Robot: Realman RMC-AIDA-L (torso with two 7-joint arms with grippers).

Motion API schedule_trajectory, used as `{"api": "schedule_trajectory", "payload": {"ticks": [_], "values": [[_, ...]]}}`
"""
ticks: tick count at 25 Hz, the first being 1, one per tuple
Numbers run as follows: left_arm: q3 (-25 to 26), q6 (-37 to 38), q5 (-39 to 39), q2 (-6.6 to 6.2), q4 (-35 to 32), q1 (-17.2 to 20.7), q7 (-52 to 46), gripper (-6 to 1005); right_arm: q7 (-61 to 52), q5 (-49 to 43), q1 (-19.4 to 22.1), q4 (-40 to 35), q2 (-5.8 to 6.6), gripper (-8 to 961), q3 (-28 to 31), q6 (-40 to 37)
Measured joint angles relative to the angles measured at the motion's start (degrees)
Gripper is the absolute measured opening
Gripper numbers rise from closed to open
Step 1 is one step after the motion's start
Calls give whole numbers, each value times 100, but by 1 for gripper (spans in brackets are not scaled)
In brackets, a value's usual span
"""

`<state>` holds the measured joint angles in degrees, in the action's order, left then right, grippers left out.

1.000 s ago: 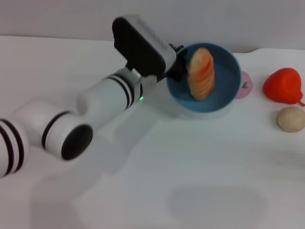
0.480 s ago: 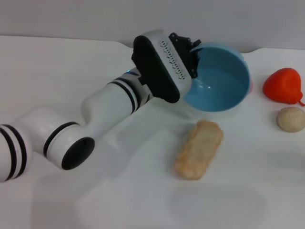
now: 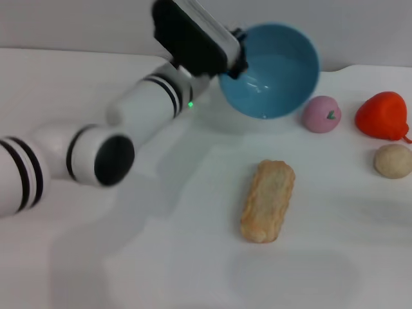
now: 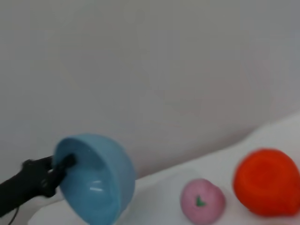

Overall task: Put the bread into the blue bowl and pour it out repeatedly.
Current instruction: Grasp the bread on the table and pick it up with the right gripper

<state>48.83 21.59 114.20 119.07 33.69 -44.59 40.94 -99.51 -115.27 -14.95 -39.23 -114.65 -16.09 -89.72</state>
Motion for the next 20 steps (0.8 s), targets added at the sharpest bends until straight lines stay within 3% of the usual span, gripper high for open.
{"api": "schedule_trajectory", "payload": {"ticks": [2, 3, 4, 7, 11, 17, 20], "values": [[565, -648, -303, -17, 57, 3, -3, 0, 566, 121, -55, -209, -212, 480, -7, -42], [1210, -1411, -528, -44, 97, 46, -7, 0, 1093, 287, -134, -381, -372, 480, -25, -112], [1597, -1816, -576, -58, 115, 84, -9, 0, 1345, 382, -188, -405, -421, 480, -36, -179], [1935, -2203, -584, -76, 160, 153, -14, 1, 1745, 528, -323, -300, -415, 481, -106, -390], [3412, -3579, -582, -108, 329, 441, -12, 2, 2286, 572, -667, -280, -389, 482, -527, -675], [4780, -4650, -546, -153, 622, 869, 12, 4, 2334, 575, -1075, -638, -386, 483, -2011, -827], [5104, -4904, -544, -167, 801, 1052, 13, 4, 2087, 581, -1313, -857, -401, 564, -2641, -1025]]}}
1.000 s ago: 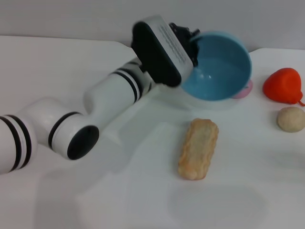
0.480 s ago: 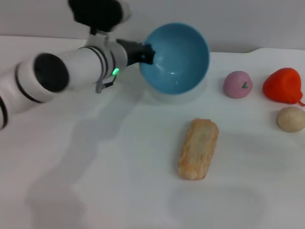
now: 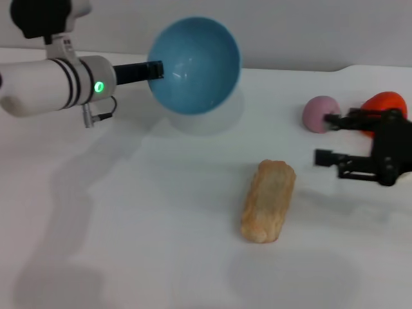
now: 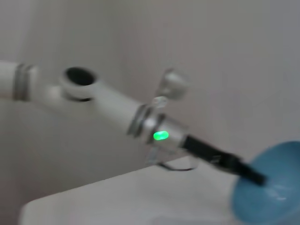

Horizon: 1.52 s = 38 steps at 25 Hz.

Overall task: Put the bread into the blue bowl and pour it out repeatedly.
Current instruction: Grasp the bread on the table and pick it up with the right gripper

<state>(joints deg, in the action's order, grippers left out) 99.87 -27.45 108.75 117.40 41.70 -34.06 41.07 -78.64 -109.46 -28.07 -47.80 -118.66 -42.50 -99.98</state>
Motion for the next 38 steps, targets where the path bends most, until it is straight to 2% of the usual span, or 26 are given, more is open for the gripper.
{"api": "schedule_trajectory", "payload": {"ticks": [5, 9, 15, 18, 19, 20, 30, 38], "values": [[262, -314, -2, -52, 74, 80, 2, 5, -547, -424, -277, -417, 11, 671, -1007, 561], [295, -555, -2, -132, 14, 36, 2, 6, -1093, -1086, -296, -1027, -17, 671, -1913, 1477], [303, -603, 8, -145, 1, 68, 0, 6, -1198, -1707, -380, -1447, -45, 671, -2921, 2109], [306, -606, 8, -166, -2, 88, -23, 6, -1205, -1909, -425, -1493, -49, 671, -3156, 2244], [307, -607, 8, -180, -5, 92, -27, 6, -1211, -2158, -439, -1591, -65, 671, -3474, 2408], [307, -607, 8, -180, -5, 92, -27, 6, -1211, -2158, -439, -1591, -65, 671, -3474, 2408], [313, -614, 6, -257, -197, 78, -32, 5, -1177, -2898, -426, -1843, -112, 670, -4791, 2973], [316, -696, 5, -309, -306, 62, -49, 5, -1170, -3054, -390, -1898, -115, 670, -5648, 3356]]}}
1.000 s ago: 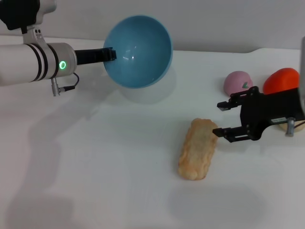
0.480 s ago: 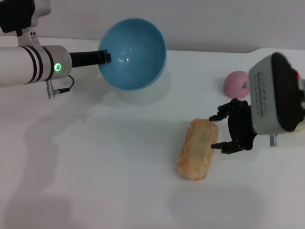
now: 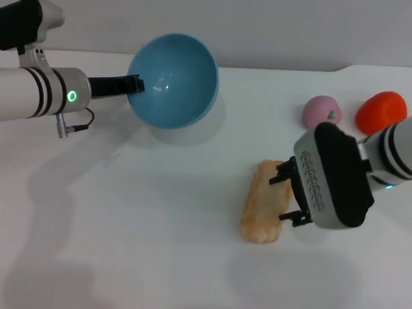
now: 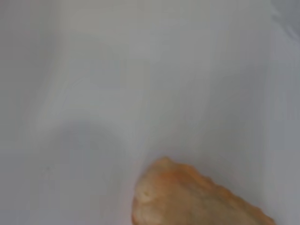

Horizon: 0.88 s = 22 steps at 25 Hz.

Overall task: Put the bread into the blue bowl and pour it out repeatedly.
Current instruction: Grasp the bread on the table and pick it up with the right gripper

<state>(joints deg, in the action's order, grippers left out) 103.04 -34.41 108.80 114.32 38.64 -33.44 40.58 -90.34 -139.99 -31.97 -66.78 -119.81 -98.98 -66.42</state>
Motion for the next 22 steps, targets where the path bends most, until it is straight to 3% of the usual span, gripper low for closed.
{"api": "schedule_trajectory", "payload": {"ticks": [4, 11, 22], "values": [[9, -3, 0, -6, -9, 21, 0, 5, 10, -186, -20, 12, 2, 670, -306, 146], [15, -134, 1, -50, -132, -29, -6, 5, 11, -429, -28, 266, 3, 670, -1042, 1041], [14, -400, 1, -92, -148, -80, -119, 6, -125, -110, 24, 551, 2, 665, -1273, 1721]]}}
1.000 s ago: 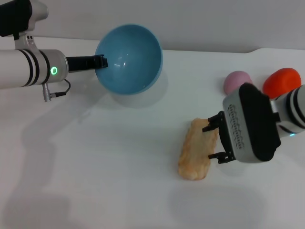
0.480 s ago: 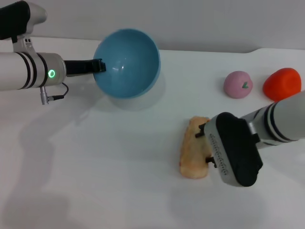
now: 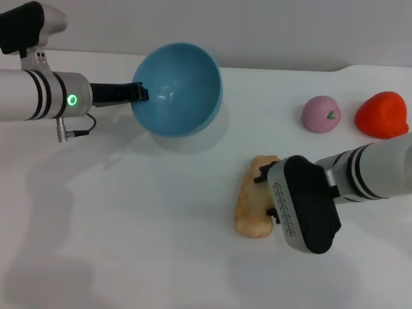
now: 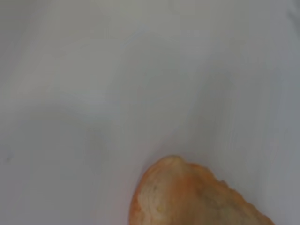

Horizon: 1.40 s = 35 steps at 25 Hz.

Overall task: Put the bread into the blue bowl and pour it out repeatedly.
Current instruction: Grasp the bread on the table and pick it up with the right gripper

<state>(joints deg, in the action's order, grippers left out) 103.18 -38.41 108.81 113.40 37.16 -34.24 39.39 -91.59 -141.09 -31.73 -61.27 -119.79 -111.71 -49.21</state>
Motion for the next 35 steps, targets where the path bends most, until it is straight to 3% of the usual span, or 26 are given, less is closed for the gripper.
{"api": "schedule_trajectory", "payload": {"ticks": [7, 17, 26, 31, 33, 35], "values": [[0, -297, 144, -98, -25, -39, -284, 5, -428, 23, 10, 17, -1, 635, 13, -22], [0, -872, 1430, -110, 36, -257, -1279, 5, -465, 27, 81, 70, -1, 578, 20, 33], [129, -1099, 1466, -104, 152, -267, -1311, 6, -614, 35, 156, -8, -1, 527, 74, -79], [133, -1189, 1475, -109, 160, -285, -1313, 7, -890, 384, 220, -206, -1, 466, 481, -328], [132, -1268, 1479, -111, 163, -311, -1314, 7, -1051, 1156, 251, -391, 25, 450, 1161, -774], [132, -1307, 1480, -111, 166, -327, -1315, 7, -1053, 1384, 269, -435, 36, 441, 1386, -946]]}}
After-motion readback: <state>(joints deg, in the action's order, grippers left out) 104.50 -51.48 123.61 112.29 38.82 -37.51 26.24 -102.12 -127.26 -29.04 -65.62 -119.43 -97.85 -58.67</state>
